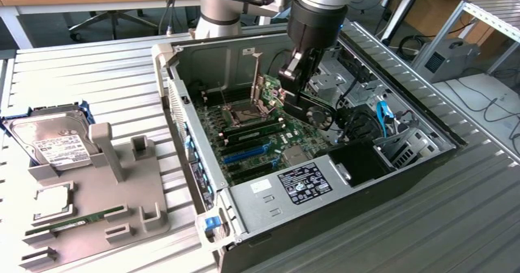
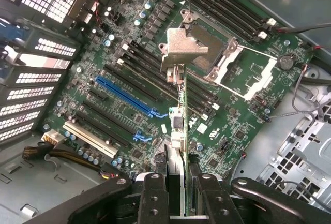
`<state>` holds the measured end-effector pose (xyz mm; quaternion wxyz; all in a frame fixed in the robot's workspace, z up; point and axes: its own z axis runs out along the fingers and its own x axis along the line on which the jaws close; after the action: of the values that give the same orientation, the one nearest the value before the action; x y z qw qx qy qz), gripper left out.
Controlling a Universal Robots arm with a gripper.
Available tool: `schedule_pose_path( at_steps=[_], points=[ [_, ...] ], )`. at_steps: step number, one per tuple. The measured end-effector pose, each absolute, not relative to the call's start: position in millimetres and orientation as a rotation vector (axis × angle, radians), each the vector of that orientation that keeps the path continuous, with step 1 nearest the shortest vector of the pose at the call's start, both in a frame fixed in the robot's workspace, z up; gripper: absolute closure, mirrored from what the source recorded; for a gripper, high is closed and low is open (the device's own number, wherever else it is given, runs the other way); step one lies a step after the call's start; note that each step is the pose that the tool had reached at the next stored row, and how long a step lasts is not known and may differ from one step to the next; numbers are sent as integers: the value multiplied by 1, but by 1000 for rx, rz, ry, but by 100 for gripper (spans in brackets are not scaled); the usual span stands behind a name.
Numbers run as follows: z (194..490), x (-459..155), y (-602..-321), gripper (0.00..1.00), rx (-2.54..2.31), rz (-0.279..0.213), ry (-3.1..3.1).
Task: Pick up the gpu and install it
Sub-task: 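Insert the gpu into the slot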
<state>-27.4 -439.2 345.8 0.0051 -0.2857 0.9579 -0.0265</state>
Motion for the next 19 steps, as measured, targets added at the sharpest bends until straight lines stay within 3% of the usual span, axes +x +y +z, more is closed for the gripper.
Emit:
schedule_pose_path(
  at_steps=[19],
  points=[
    [346,-27,-439,73,-939,-95,2987]
  ],
)
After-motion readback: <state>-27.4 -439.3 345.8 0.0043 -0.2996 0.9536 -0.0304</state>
